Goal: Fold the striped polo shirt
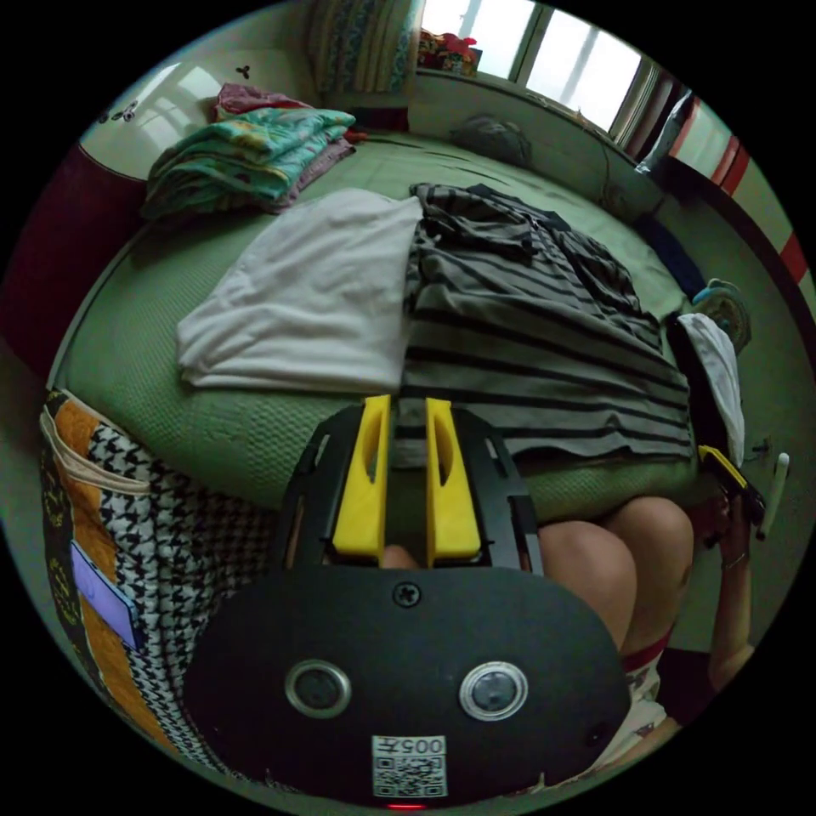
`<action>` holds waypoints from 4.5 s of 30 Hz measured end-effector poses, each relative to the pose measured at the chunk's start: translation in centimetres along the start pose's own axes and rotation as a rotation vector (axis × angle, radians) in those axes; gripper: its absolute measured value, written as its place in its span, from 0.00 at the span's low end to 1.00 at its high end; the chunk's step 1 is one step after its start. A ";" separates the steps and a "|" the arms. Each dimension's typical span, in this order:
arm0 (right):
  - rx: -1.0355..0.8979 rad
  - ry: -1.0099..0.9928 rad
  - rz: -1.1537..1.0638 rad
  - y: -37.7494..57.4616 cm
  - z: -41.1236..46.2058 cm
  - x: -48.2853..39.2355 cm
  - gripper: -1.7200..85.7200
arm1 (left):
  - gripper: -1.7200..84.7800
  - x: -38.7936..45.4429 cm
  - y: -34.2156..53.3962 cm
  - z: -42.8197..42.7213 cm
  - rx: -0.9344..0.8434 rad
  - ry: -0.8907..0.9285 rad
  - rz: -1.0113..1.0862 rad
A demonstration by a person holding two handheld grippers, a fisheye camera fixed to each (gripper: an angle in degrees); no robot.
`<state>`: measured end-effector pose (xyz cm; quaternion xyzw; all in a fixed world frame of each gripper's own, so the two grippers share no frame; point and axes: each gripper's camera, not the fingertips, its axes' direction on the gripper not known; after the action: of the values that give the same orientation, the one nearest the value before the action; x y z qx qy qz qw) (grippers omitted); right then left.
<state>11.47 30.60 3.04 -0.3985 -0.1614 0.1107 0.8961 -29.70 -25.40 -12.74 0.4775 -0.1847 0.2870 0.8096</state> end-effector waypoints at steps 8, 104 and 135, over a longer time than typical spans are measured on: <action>0.022 0.005 0.012 2.3 -1.6 1.0 0.12 | 0.14 0.6 1.6 1.3 -0.107 -0.003 -0.003; 0.211 -0.193 0.129 17.8 -40.6 19.2 0.00 | 0.03 9.2 22.8 -58.5 0.240 0.018 0.116; -0.089 -0.192 -0.063 -7.3 -10.7 11.8 0.09 | 0.11 13.8 -6.8 -19.1 -0.048 -0.091 0.164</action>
<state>26.92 22.44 4.15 -0.4202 -0.2637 0.1130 0.8609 -14.23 -7.16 -18.49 0.4538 -0.2664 0.3261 0.7853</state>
